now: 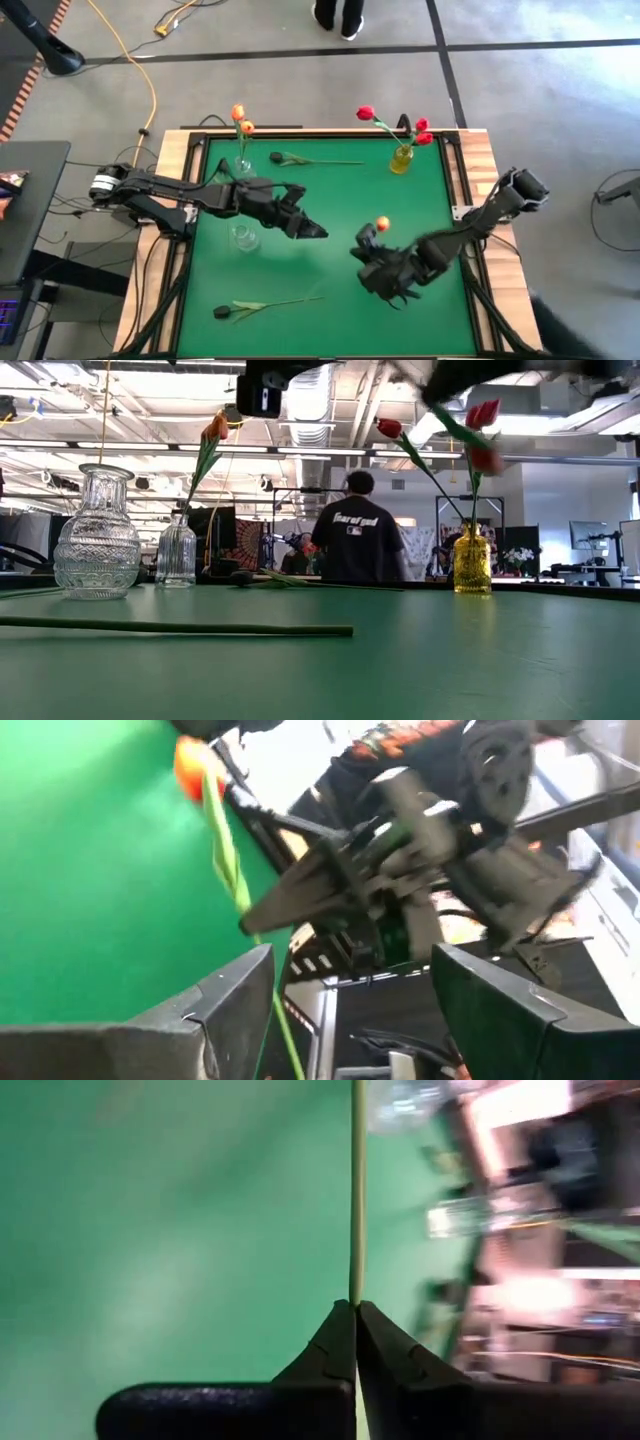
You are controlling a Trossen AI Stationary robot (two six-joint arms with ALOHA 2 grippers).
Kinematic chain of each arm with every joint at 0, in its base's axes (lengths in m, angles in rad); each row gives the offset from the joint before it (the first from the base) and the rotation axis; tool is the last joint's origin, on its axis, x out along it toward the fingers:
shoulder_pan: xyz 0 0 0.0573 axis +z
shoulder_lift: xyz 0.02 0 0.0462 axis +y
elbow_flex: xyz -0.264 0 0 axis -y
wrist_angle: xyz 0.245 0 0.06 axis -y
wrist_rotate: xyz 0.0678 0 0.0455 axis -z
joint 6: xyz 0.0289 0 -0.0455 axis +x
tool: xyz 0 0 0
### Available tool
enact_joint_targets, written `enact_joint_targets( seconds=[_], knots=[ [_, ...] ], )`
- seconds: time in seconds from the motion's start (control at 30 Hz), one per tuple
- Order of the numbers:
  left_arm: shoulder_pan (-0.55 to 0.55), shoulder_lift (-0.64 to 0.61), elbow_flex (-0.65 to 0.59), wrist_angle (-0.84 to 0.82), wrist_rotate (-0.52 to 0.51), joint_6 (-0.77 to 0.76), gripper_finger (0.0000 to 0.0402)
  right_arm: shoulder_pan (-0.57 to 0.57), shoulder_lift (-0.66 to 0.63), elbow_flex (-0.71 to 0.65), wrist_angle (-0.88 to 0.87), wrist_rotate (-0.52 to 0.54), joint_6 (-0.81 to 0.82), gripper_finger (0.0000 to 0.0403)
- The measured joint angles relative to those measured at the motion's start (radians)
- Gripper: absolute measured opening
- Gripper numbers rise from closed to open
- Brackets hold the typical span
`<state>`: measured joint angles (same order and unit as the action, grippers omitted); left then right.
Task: Sort flowers into vase by color
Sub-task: Put the orange flower into the top transparent vase
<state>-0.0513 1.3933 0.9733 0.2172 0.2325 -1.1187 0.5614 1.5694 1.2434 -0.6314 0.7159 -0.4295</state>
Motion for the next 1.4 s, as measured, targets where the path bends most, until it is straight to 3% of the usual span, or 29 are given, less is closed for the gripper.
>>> enact_joint_targets(
  seconds=[0.2,0.53,0.87,1.2,1.4],
  knots=[
    [-0.028,0.000,0.000,-0.088,-0.020,-0.073,0.0256,-0.085,-0.001,0.000,0.188,0.064,-0.280,0.0020],
    [-0.039,0.000,0.000,-0.121,-0.065,-0.135,0.0256,-0.170,-0.002,0.000,0.405,0.065,-0.612,0.0021],
    [-0.039,0.000,0.000,-0.122,-0.086,-0.123,0.0245,-0.184,-0.002,0.000,0.423,-0.001,-0.679,0.0022],
    [-0.039,0.000,0.000,-0.134,-0.026,-0.105,0.0140,-0.182,-0.002,0.000,0.424,-0.018,-0.681,0.0022],
    [-0.031,0.000,0.000,-0.172,-0.011,-0.097,0.0105,-0.182,-0.002,0.000,0.424,-0.019,-0.681,0.0022]
  ],
)
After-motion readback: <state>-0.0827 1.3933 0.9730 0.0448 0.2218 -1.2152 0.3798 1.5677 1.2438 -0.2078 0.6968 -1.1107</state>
